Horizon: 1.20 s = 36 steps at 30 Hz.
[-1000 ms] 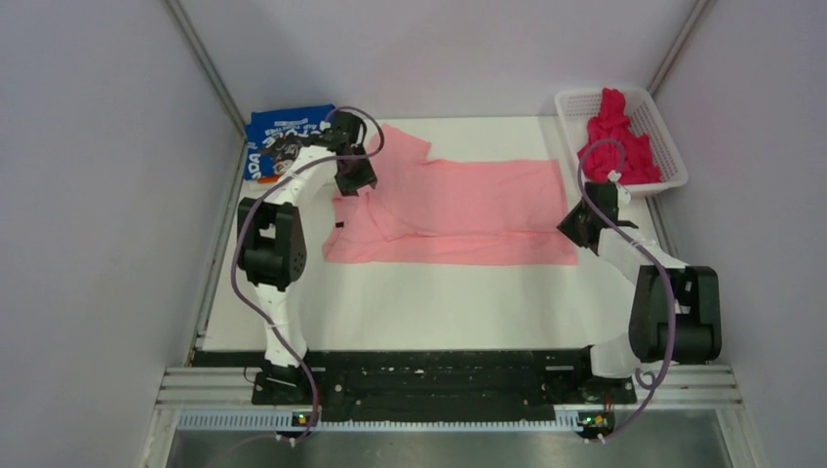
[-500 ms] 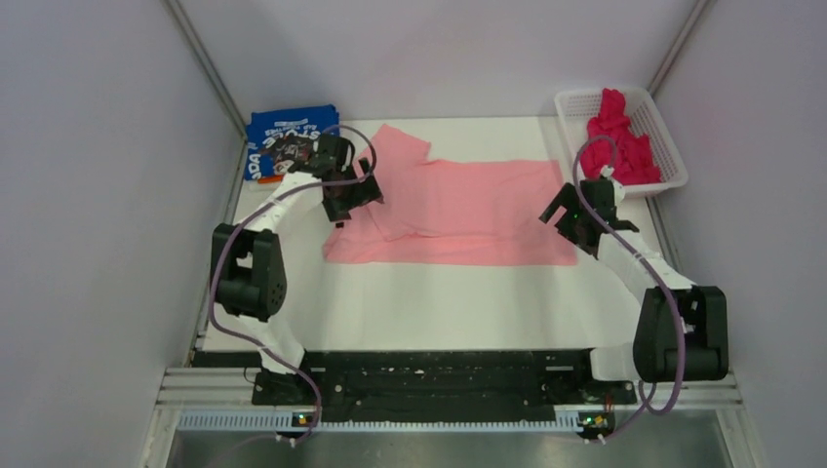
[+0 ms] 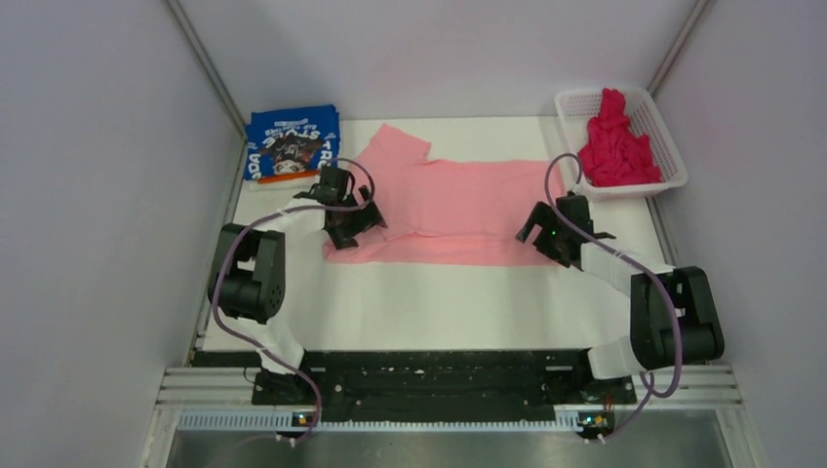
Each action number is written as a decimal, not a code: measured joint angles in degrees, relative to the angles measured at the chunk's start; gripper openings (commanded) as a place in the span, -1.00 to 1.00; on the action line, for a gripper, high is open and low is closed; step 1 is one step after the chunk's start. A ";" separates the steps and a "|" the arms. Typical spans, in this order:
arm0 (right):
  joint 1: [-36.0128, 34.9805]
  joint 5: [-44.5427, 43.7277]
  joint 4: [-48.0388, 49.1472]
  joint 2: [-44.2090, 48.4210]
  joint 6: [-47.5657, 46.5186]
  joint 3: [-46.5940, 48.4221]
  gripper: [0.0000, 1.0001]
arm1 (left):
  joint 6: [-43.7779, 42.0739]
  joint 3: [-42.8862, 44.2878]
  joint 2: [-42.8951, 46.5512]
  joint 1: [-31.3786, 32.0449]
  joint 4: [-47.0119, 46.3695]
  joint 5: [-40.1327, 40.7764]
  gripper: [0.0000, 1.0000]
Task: Fold and stack the t-shirts
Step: Fold the flattened tshirt in 1/3 of the way
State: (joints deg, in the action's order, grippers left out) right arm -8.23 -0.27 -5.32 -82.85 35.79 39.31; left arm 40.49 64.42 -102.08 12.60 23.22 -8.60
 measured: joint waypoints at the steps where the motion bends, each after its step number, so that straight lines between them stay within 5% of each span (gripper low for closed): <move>1: 0.00 -0.24 -0.09 0.63 0.37 -0.79 0.97 | 0.28 -1.64 1.01 -0.13 -1.86 -0.28 0.98; 13: 0.00 -2.40 -9.44 22.16 5.84 -14.49 0.97 | 4.42 -25.31 21.97 0.61 -9.18 -0.39 0.98; 19: -0.02 -2.38 -22.38 37.59 7.32 -18.36 0.97 | 6.62 -34.97 36.15 2.60 -5.25 0.87 0.98; 24: -0.24 -1.99 -23.63 44.94 7.13 -18.36 0.97 | 6.99 -36.30 43.23 2.93 0.31 1.11 0.98; 28: -0.24 -1.29 -21.09 46.80 5.86 -18.36 0.97 | 6.34 -34.05 44.02 3.04 1.36 -0.02 0.97; 36: -0.28 -0.42 -16.17 45.68 4.15 -18.38 0.97 | 6.12 -30.97 36.74 6.23 -2.84 -3.58 0.60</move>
State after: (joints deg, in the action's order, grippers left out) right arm -8.51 -0.69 -21.50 -37.17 39.94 20.93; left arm 46.61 33.45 -65.34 18.83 20.38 -12.19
